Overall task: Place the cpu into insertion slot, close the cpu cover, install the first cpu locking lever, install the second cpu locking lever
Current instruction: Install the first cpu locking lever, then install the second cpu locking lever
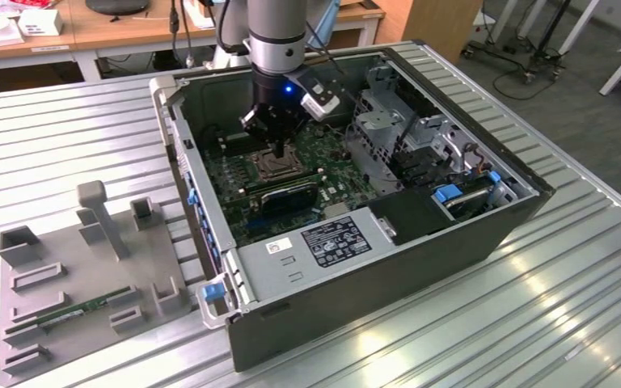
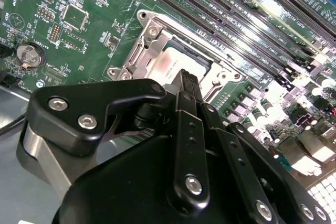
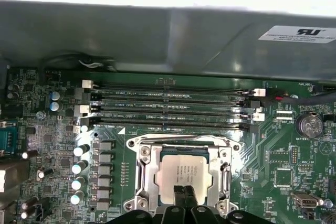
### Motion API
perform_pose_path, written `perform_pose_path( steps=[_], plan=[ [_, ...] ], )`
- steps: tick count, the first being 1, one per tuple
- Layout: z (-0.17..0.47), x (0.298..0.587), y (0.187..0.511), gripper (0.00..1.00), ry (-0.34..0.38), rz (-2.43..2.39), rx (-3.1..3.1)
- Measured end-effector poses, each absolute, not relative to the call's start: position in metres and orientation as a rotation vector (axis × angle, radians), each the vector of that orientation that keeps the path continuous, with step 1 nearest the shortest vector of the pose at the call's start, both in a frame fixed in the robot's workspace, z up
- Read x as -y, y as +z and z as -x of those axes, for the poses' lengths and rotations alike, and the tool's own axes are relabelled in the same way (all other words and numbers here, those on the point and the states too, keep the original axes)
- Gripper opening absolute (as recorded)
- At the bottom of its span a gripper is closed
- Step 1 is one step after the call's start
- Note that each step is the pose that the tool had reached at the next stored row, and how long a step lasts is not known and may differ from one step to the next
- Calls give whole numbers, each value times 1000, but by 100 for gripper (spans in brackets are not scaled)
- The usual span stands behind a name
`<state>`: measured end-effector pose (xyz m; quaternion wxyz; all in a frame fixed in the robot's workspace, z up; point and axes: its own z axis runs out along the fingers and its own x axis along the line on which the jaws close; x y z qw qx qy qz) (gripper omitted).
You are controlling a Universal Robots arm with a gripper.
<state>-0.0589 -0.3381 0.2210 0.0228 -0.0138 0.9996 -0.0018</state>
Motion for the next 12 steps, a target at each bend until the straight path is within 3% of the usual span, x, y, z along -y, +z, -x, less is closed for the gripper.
perform_pose_path(
  steps=[12],
  plan=[
    [56, 338, 222, 11, -6, 43, -3096]
  ],
)
